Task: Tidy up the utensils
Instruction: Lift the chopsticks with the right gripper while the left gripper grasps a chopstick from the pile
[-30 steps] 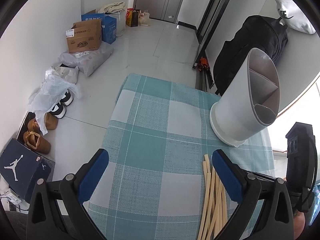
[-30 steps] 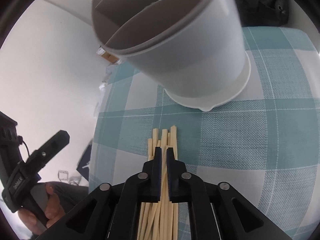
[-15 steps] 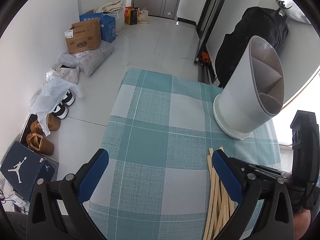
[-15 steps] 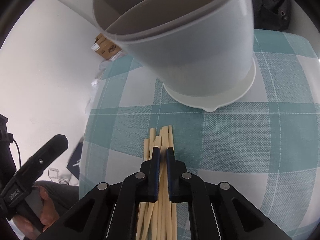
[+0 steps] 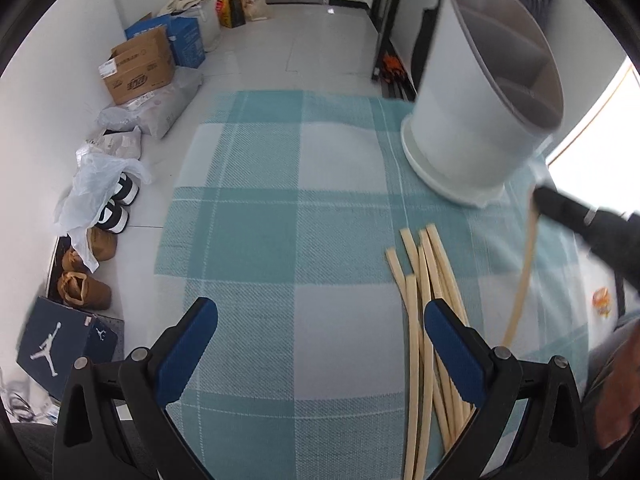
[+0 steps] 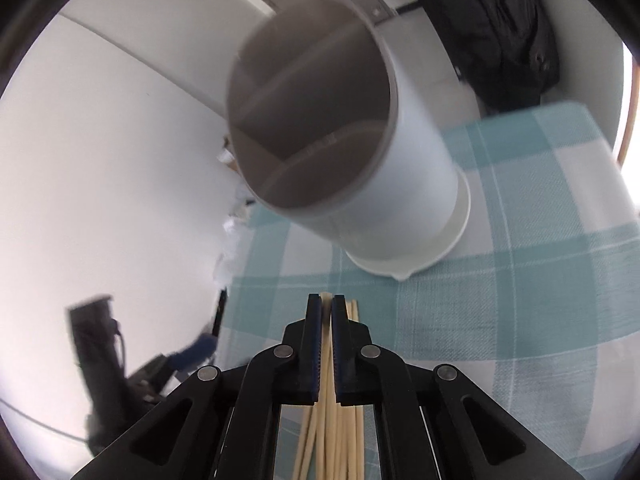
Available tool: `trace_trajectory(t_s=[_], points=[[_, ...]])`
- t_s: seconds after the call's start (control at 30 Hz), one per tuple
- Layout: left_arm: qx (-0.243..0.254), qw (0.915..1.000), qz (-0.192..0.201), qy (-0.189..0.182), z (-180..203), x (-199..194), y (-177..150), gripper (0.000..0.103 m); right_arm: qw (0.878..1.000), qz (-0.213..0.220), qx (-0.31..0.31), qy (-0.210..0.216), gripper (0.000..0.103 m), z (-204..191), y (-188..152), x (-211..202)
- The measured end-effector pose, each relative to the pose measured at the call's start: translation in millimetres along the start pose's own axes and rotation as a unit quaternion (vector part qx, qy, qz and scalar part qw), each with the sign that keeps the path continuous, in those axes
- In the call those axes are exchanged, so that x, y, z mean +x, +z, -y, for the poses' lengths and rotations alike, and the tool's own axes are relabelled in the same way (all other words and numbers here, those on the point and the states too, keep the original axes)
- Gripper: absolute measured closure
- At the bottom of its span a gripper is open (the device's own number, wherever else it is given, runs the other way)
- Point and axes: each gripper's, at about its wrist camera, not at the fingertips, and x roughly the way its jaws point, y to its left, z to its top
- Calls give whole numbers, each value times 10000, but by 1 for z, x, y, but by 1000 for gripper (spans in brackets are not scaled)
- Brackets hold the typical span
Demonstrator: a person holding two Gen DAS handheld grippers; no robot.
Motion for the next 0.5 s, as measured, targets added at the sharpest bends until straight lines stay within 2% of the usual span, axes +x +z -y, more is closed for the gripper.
trace_trajectory(t_s=[0.2, 0.3, 0.5], points=[[292, 9988, -363, 141, 12, 10, -8, 2, 9989, 438, -83, 128, 99, -6, 5, -29], [260, 9977, -546, 309, 9, 17, -9, 5, 9980, 594, -137, 163, 99, -7, 5, -41], [129, 9972, -664, 327, 6, 22, -6, 12, 9972, 715, -145, 150, 99, -7, -9, -55]])
